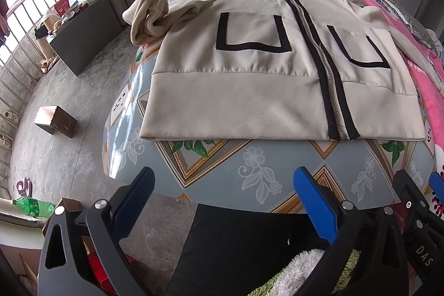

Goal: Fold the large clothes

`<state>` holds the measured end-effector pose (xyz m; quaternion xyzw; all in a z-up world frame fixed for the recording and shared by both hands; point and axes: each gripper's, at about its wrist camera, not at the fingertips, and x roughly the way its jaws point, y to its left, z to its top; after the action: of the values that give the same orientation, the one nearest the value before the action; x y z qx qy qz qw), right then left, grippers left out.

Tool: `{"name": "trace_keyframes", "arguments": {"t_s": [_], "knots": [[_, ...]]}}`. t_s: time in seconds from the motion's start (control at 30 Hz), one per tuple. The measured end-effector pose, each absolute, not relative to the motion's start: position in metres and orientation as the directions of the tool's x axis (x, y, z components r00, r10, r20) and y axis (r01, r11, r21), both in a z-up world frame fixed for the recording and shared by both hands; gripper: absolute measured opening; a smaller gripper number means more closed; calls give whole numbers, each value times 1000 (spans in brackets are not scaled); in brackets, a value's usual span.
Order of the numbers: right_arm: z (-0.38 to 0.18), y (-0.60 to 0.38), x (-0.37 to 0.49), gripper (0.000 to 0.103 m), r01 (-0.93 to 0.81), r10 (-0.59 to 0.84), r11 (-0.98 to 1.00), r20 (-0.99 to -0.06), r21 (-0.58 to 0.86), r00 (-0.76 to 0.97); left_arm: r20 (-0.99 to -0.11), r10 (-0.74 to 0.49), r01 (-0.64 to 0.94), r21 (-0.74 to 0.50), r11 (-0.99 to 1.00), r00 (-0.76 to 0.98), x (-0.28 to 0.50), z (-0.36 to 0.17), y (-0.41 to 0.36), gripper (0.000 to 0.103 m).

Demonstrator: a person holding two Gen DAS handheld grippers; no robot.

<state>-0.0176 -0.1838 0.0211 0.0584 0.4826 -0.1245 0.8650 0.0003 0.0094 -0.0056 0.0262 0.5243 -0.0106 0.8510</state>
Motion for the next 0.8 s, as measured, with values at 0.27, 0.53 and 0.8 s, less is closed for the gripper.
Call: {"name": "trace_keyframes", "arguments": {"t_s": [0.27,0.53,0.8], "knots": [[27,-188,-2,96,276,-173,961,-832,-25,527,-909,-1,56,25,998,417,10,-8,9,98],[41,-198,27,96,264,-162,965,-796,-3,583,-866,-88,66,-64,996,491,40,4,26,98],[76,-185,104,96,62,57,989,-739,132,671,-766,-98,-19,-142,990,636,86,32,82,98]]}}
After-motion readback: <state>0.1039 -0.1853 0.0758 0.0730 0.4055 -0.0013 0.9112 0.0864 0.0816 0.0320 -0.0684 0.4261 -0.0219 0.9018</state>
